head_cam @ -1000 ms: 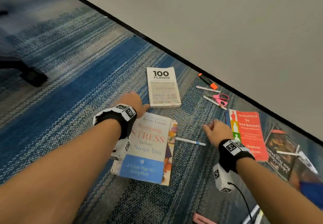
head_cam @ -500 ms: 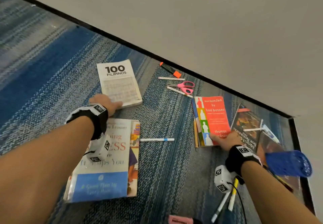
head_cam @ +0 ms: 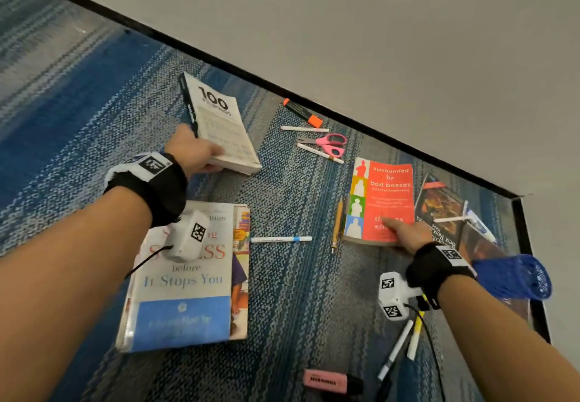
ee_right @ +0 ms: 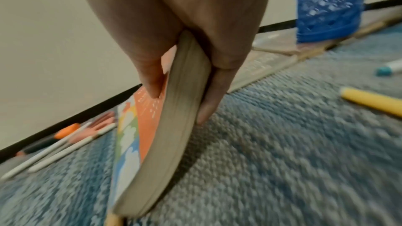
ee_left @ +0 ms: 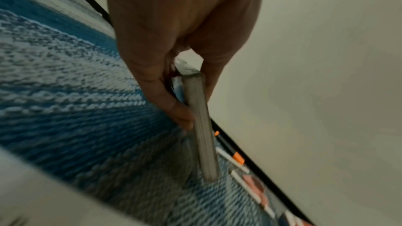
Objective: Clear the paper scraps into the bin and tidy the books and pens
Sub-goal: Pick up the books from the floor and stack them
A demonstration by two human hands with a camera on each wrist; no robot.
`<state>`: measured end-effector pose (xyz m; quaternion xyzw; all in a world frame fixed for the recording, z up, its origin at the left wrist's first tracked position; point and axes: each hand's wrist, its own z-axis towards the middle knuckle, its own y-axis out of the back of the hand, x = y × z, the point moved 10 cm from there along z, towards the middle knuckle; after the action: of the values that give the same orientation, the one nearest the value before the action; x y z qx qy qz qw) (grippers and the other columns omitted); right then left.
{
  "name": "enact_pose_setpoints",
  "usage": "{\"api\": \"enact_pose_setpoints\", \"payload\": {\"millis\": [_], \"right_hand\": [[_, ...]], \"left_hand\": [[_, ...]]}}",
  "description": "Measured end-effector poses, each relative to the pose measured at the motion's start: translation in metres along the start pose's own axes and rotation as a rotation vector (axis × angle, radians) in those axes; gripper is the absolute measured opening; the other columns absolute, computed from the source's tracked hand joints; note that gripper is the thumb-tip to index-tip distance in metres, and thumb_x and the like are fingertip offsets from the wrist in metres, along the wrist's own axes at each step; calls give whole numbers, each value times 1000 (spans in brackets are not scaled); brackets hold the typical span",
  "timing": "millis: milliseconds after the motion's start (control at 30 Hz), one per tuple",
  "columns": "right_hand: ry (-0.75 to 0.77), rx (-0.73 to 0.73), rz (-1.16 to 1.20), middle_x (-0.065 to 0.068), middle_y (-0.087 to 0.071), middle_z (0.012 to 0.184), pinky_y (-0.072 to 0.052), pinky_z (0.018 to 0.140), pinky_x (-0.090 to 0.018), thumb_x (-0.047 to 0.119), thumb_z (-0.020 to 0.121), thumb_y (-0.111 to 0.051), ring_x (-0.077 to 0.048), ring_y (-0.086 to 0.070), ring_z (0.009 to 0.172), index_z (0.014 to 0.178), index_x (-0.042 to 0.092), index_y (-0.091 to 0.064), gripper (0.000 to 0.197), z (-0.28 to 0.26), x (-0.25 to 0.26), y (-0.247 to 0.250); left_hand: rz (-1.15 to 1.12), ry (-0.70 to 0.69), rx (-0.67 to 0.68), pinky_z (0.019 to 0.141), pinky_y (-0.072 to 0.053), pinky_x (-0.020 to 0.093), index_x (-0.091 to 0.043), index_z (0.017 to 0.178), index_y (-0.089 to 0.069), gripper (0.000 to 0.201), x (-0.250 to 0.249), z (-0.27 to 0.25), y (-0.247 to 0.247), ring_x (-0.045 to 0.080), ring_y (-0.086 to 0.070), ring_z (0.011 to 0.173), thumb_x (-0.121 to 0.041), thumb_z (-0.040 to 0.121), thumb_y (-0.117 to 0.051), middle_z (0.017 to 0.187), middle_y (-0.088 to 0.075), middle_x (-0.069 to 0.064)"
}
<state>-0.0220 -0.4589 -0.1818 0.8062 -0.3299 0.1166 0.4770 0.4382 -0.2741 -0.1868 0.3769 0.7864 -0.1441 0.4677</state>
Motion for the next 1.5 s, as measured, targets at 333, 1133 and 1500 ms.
{"api": "enact_pose_setpoints", "payload": {"millis": [333,1133,1500], "right_hand": [[545,-131,195,-12,-61,118,-44,88,-31,33,91,-60,-25,-61,102,120,3,-42,45,-137,158,-6],[556,767,193,2,-67,121,-54,92,-34,37,86,-67,-16,-66,107,131,15,-51,53,-262,90,-249],[595,306,-547,-21,-39,135,-33,108,-40,68,82,-48,-35,-37,126,137,-3,-34,91,-250,65,-247]], "left_hand": [[-368,-110,391,64,-62,30,-13,81,-38,30,-44,-111,-35,29,-68,90,4,86,-62,112,-63,16],[274,-134,262,80,-54,24,-12,107,-66,33,47,-159,73,10,-67,89,-3,76,-75,101,-72,4],[963,17,115,104,-38,31,-8,134,-52,66,56,-151,56,30,-49,128,-59,93,-41,140,-51,14]]}}
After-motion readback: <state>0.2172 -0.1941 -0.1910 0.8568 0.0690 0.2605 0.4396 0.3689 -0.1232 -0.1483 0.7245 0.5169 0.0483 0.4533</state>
